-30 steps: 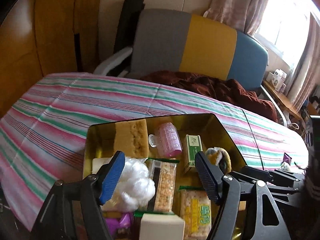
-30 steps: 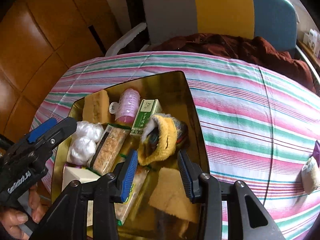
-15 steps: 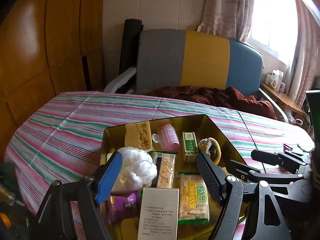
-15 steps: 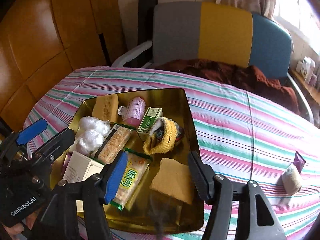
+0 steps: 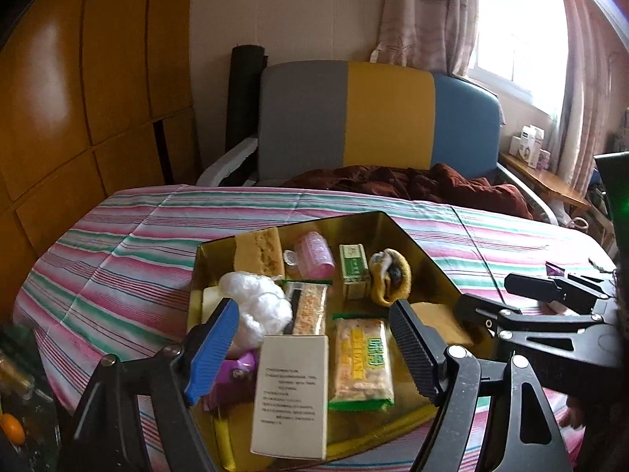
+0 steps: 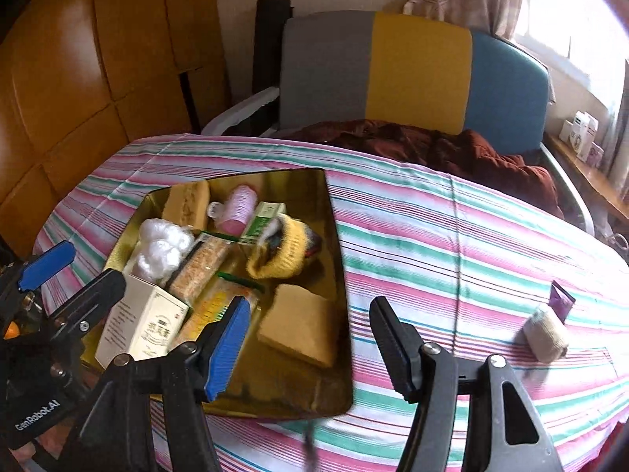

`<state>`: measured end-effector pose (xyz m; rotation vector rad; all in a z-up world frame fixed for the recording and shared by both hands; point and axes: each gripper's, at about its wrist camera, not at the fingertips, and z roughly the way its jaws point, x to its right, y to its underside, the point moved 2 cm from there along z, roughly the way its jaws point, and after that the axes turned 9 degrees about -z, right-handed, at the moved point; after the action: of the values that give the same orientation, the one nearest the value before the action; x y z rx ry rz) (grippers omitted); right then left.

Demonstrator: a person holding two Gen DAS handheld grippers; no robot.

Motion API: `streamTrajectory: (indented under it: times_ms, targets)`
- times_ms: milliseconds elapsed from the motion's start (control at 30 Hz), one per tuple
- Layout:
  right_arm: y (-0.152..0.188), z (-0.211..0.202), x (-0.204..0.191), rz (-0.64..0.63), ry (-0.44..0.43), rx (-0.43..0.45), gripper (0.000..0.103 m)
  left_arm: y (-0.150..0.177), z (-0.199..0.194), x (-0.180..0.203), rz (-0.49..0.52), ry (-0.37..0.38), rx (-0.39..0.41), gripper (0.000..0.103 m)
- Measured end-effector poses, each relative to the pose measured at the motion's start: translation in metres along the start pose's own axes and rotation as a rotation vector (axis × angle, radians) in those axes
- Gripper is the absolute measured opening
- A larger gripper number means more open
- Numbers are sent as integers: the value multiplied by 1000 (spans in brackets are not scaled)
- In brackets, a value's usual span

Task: Organize objects
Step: 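Lower the roller and plush toy into the tray and open both grippers, then move both grippers back toward the cream sock and purple packet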

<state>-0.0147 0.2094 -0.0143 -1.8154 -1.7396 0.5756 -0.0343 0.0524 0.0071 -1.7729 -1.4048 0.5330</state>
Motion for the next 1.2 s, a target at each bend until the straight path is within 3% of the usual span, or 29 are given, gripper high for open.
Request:
streamTrajectory:
  times_ms: [800,1200]
  targets:
    - [27,-15,111,132,126,-15,64,20,3,62,150,77,-58,79]
    - [40,-13,219,267,245,-51,64,28,7,99,239,123,-84,79]
